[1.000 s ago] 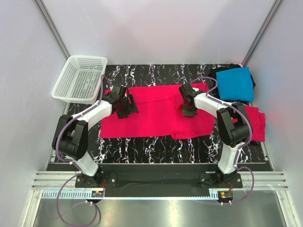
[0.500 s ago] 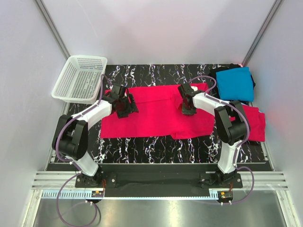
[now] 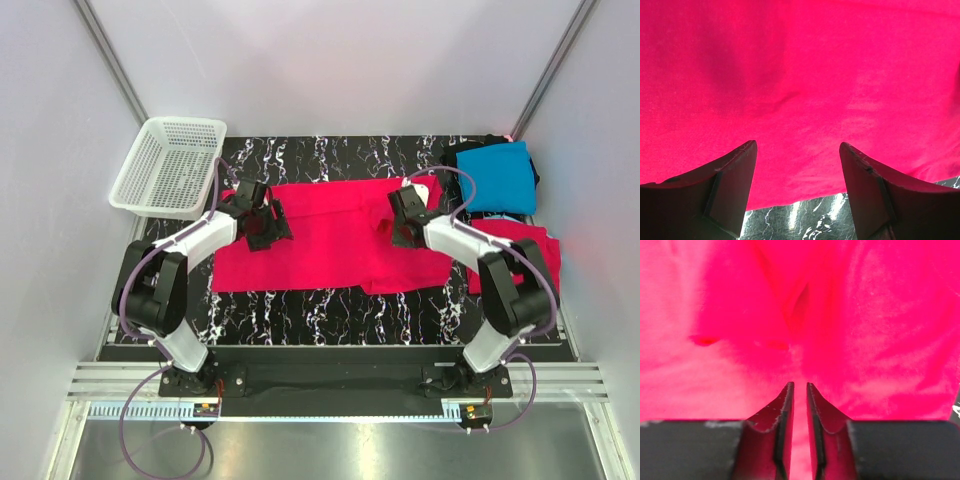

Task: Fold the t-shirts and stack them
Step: Fold the tshirt

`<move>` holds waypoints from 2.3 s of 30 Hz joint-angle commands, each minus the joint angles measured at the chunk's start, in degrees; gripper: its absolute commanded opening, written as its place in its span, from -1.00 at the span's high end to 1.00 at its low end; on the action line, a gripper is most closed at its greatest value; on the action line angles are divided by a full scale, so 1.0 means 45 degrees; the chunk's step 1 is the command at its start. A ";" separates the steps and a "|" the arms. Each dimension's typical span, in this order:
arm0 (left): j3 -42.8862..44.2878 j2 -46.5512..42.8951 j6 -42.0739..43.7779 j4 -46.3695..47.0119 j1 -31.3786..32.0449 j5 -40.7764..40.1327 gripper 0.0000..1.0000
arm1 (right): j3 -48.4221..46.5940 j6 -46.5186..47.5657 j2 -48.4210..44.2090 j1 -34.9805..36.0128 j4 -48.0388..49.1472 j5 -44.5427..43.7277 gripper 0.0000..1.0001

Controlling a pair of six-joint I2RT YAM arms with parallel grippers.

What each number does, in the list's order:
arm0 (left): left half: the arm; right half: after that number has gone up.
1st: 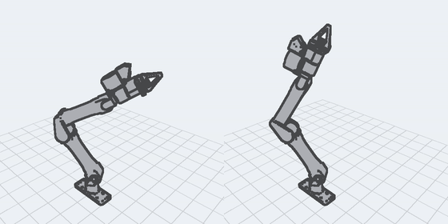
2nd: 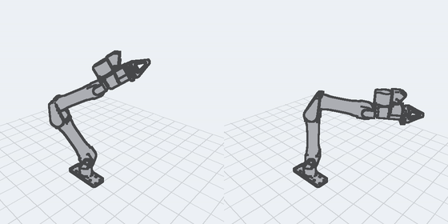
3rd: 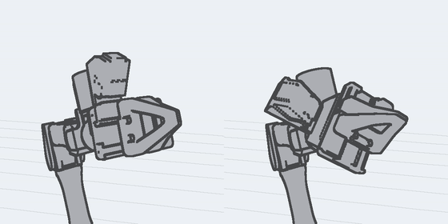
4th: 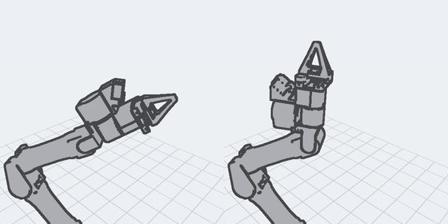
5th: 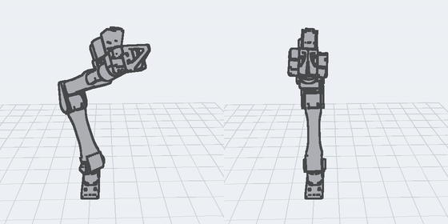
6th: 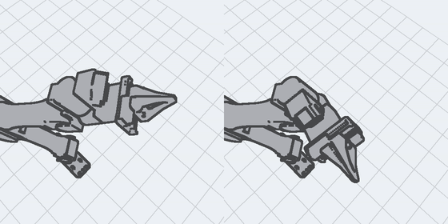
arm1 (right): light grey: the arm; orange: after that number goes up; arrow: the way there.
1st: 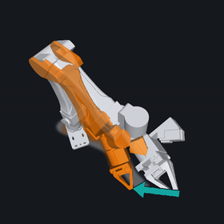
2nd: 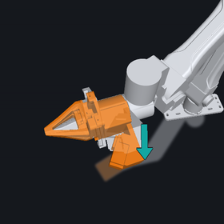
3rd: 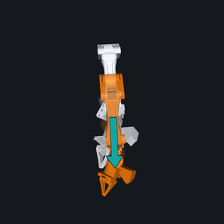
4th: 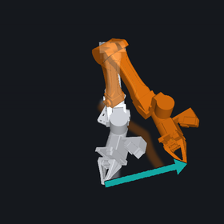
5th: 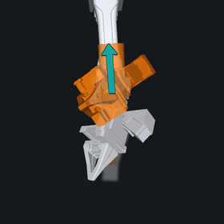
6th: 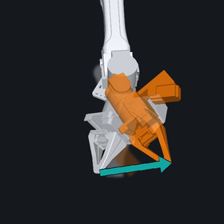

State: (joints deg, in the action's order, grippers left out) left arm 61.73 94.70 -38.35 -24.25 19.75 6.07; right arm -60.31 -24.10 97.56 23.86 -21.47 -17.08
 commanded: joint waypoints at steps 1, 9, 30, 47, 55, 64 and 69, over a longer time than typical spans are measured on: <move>0.0266 0.0109 0.0143 0.0408 0.0045 0.0214 -0.43 | 0.0723 0.0257 -0.1599 0.0400 0.1039 -0.0402 0.50; 0.0246 0.0187 0.0045 0.0525 0.0182 0.0273 -0.43 | 0.2210 0.0940 -0.1448 0.0421 0.3070 0.0084 0.38; 0.0246 -0.0087 0.0338 0.0467 0.0182 0.0117 -0.44 | 0.1861 0.2464 0.0116 0.0538 0.6452 -0.0266 0.43; 0.0227 -0.0008 0.0338 0.0428 0.0201 0.0059 -0.44 | 0.1685 0.2289 -0.0430 0.0733 0.5710 -0.1770 0.49; 0.0226 0.0050 0.0338 0.0448 0.0182 0.0039 -0.44 | 0.1977 0.1996 -0.1386 0.1026 0.5144 -0.2003 0.49; 0.0188 -0.0008 0.0299 0.0448 0.0182 0.0019 -0.44 | 0.1548 0.1801 -0.1036 0.1046 0.4206 -0.2649 0.51; 0.0187 -0.0008 0.0338 0.0428 0.0182 -0.0020 -0.44 | 0.1450 0.1664 -0.0645 0.1046 0.4147 -0.2708 0.53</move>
State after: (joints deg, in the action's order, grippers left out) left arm 61.73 95.42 -37.47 -24.01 20.36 6.04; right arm -51.48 -15.33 93.82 28.18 -2.20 -26.55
